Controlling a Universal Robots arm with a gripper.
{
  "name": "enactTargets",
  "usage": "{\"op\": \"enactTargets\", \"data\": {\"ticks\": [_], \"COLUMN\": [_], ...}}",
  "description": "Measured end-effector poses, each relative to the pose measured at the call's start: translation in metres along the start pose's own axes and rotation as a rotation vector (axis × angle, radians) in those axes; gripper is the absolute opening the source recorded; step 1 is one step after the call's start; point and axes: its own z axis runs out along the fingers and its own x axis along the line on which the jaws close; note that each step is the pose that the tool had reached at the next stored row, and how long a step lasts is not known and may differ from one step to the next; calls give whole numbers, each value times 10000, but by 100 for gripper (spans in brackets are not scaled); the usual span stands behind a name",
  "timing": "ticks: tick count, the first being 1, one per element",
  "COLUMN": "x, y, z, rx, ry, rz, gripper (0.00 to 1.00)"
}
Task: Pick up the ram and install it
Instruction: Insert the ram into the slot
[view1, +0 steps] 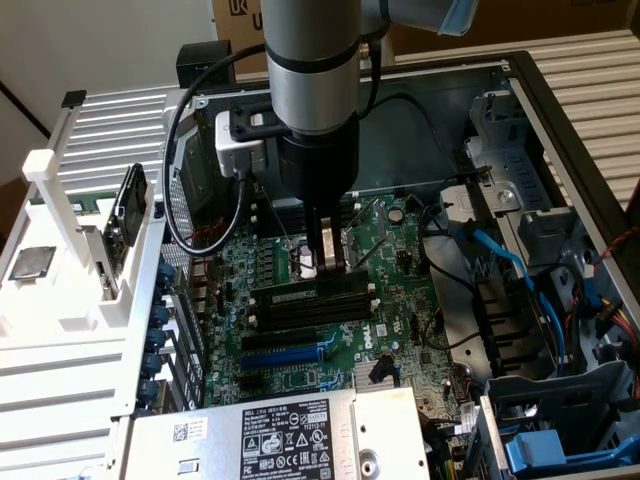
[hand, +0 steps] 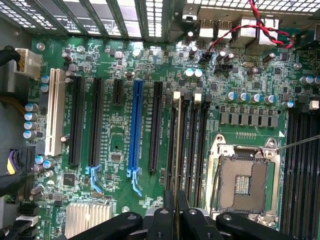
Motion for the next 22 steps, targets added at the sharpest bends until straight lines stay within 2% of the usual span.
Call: {"op": "enactTargets", "data": {"ticks": [4,11,20,21,22], "x": [1,14,25,25,26], "y": [-6,-13,-24,-26,-34], "z": [19,30,55,55,56], "rx": [-2,-19,-34,-48,-205], "ry": [3,-51,-53,-52,-65], "rz": [-4,67,68,68,70], "gripper": [13,13,13,13,13]}}
